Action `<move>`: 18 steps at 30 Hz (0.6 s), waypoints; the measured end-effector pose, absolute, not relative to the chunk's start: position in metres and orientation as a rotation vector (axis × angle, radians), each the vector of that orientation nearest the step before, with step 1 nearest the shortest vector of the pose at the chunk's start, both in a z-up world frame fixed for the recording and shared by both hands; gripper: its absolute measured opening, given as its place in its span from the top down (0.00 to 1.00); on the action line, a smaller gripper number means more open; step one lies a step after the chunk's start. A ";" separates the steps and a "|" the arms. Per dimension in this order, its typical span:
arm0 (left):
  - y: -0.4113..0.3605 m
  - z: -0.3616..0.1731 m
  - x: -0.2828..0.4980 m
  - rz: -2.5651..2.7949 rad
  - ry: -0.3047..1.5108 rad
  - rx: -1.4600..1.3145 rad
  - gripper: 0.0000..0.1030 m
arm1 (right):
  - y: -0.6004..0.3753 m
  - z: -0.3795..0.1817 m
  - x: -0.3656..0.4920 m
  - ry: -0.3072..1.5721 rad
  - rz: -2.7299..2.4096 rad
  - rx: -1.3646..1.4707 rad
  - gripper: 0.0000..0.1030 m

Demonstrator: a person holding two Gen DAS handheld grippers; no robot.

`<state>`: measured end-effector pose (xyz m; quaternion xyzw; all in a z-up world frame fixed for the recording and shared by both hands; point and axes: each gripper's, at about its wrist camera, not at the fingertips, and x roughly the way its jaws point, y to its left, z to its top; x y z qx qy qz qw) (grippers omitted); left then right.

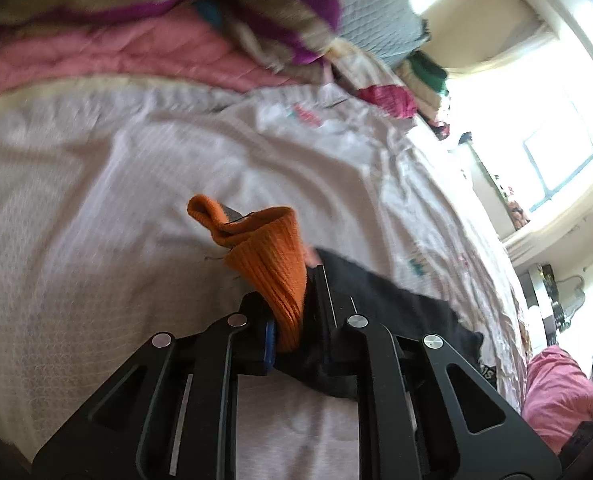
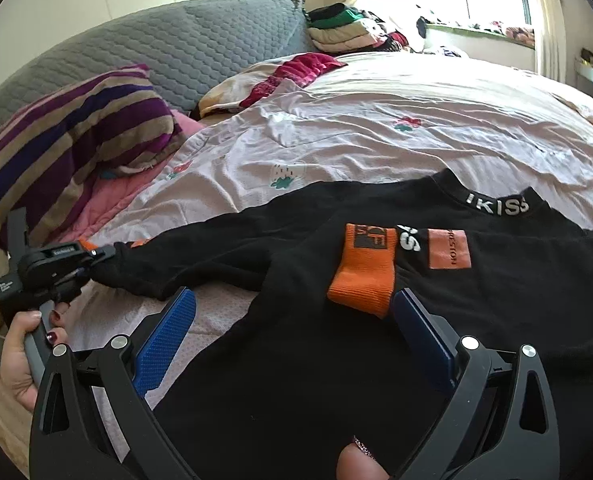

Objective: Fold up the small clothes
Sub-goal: 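Lift the sleeve with the left gripper and carry it across the shirt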

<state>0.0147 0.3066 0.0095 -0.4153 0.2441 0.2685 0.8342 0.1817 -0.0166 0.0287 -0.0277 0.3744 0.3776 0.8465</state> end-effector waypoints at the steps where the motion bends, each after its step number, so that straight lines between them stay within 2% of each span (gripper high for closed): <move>1: 0.303 0.018 0.018 0.548 0.505 -0.867 0.93 | -0.019 0.030 0.183 0.781 0.788 -0.059 0.05; 8: 0.274 0.059 0.057 0.405 0.487 -0.784 0.95 | -0.048 0.039 0.195 0.771 0.731 0.000 0.05; 18: 0.227 0.088 0.122 0.269 0.534 -0.628 0.95 | -0.091 0.044 0.210 0.763 0.621 0.068 0.05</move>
